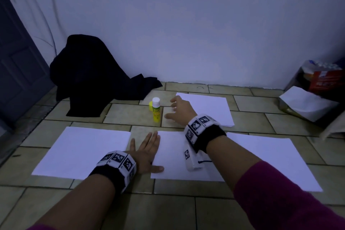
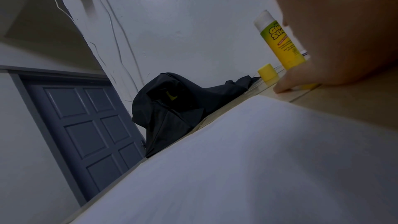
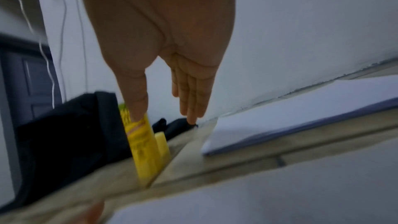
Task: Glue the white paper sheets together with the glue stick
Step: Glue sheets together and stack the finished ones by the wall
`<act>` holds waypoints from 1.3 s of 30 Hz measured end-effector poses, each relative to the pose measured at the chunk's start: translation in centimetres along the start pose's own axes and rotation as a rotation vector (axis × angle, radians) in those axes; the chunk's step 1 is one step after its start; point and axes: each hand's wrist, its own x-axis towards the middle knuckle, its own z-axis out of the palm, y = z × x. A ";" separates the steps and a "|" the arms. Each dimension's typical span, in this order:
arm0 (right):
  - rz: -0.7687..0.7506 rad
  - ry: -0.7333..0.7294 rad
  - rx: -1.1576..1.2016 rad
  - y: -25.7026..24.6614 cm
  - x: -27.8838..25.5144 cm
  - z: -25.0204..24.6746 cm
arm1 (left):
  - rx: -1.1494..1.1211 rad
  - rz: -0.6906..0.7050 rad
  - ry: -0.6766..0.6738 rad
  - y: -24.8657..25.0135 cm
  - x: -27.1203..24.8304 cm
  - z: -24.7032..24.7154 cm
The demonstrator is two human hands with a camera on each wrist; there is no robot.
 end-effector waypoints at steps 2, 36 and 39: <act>0.007 -0.018 -0.043 1.2 -1.7 -2.1 | 0.010 0.006 0.001 0.0 0.1 0.0; 0.418 -0.034 -0.145 17.7 -16.8 -10.5 | 0.039 0.005 -0.016 0.0 -0.1 0.1; 0.400 -0.040 -0.183 17.8 -17.0 -10.6 | 0.041 0.000 -0.016 0.0 -0.1 0.1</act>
